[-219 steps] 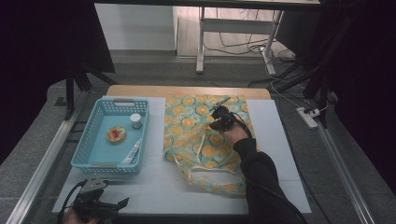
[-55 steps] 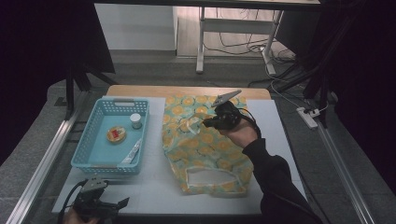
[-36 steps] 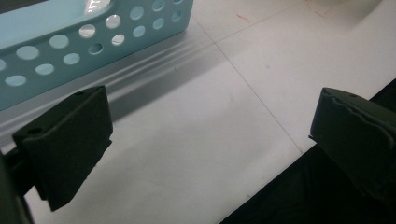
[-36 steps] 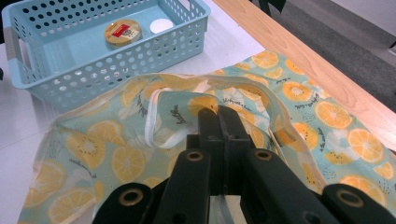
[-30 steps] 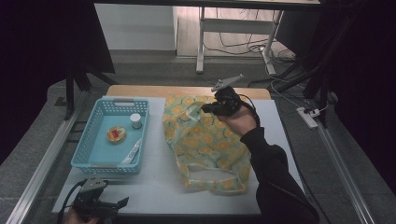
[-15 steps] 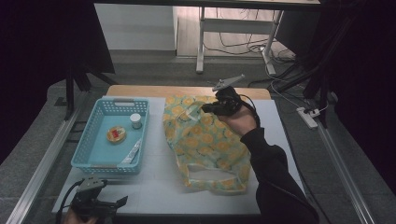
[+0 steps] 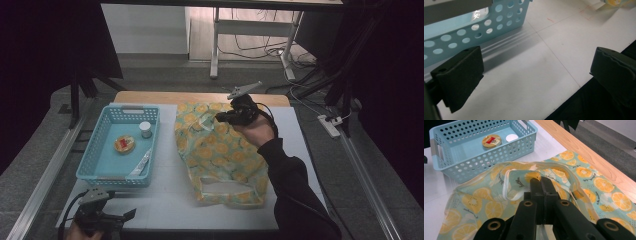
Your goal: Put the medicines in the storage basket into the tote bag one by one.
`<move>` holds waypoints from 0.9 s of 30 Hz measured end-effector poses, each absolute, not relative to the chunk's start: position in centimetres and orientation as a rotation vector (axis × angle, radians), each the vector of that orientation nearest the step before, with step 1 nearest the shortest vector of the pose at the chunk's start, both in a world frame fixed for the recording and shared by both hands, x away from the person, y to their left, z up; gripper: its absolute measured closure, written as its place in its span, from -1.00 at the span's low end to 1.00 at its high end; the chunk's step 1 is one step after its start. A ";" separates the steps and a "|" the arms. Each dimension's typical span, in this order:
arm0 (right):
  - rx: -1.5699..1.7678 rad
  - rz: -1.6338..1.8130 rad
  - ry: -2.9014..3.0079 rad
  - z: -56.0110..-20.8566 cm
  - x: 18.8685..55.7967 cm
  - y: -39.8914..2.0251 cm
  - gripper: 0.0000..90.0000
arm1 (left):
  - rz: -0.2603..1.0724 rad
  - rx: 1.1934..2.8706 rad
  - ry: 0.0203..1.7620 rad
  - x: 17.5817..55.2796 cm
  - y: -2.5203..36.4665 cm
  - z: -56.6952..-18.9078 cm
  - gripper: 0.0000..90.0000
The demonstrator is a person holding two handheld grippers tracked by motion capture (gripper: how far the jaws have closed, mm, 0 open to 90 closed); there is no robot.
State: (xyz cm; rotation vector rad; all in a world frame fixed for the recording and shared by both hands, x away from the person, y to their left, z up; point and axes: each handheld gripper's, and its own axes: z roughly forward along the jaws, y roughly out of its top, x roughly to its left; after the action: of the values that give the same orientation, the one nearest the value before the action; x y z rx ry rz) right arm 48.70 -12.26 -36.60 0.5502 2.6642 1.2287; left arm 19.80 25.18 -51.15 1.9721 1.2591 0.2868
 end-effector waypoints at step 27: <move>0.553 1.245 2.660 -37.0 48.9 -12.9 1.00 | 0.299 1.871 1.197 22.4 27.1 -48.9 -1.00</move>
State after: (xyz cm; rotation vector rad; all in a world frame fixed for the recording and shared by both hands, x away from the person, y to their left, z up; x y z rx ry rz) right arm 48.90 -12.87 -37.05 0.5530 2.6597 1.2451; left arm 22.37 27.09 -48.90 1.8712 1.1974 0.2988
